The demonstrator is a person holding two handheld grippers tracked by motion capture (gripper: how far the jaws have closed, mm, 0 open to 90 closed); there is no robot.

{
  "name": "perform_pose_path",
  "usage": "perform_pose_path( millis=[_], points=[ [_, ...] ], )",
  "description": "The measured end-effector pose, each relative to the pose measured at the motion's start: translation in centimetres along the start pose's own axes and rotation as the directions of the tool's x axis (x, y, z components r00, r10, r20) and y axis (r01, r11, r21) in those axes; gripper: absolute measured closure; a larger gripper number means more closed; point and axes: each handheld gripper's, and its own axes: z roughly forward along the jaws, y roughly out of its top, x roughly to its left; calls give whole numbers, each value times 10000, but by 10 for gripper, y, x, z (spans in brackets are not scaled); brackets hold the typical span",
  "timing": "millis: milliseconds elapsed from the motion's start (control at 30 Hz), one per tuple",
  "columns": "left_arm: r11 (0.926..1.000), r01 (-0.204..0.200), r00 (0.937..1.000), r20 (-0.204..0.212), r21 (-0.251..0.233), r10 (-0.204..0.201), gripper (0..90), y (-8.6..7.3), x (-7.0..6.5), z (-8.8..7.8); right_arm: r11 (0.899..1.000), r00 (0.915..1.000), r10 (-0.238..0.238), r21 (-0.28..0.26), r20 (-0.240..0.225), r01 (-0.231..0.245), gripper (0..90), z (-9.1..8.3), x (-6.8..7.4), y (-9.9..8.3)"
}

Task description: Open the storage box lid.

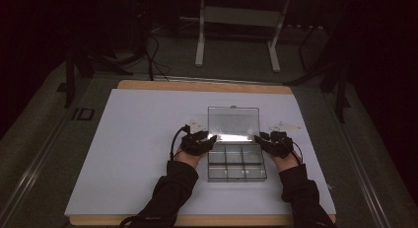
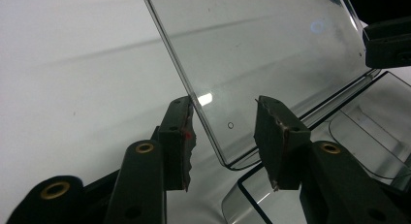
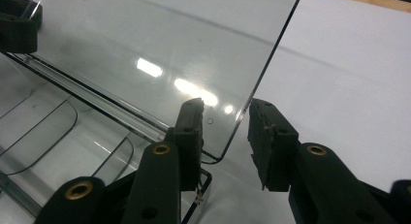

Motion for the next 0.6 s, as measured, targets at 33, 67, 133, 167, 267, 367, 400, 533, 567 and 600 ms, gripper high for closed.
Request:
perform_pose_path(
  millis=[33, 67, 133, 167, 267, 367, 400, 533, 567, 600],
  points=[
    [10000, 18, 10000, 7, 43, -18, 596, 0, 0, 0, 10000, 10000, -3, 15, 4, 3, 661, 0, 0, 0],
    [10000, 53, 10000, 20, 85, -53, 596, 1, 0, 0, 10000, 10000, -18, 26, 19, 18, 661, 0, 0, 0],
    [9993, 314, 9995, 51, 207, -315, 592, 2, 2, 1, 10000, 10000, -42, 34, 50, 42, 662, 0, 1, 0],
    [9988, 422, 9991, -5, 262, -422, 582, 2, 2, 1, 10000, 10000, -66, 39, 50, 66, 665, 0, 1, 0],
    [9988, 346, 9994, 36, 348, -347, 594, 1, 2, 3, 9998, 9999, -126, 138, 28, 125, 665, 3, 3, 0],
    [9981, 432, 9991, -8, 439, -432, 589, 2, 1, 4, 9998, 9999, -126, 127, -4, 126, 664, 5, 5, 0],
    [9981, 432, 9991, -15, 443, -431, 589, 2, 1, 4, 9998, 9999, -129, 135, -12, 129, 663, 5, 5, 0],
    [9982, 445, 9990, 31, 410, -447, 589, 2, 2, 4, 9997, 9999, -168, 172, -1, 168, 662, 6, 5, 1],
    [9983, 413, 9991, 25, 407, -415, 589, 2, 2, 4, 9997, 9998, -182, 178, 1, 182, 662, 6, 5, 1],
    [9987, 328, 9995, 6, 380, -328, 589, 2, 1, 4, 9997, 9999, -170, 191, -9, 170, 662, 6, 5, 2]
  ],
)
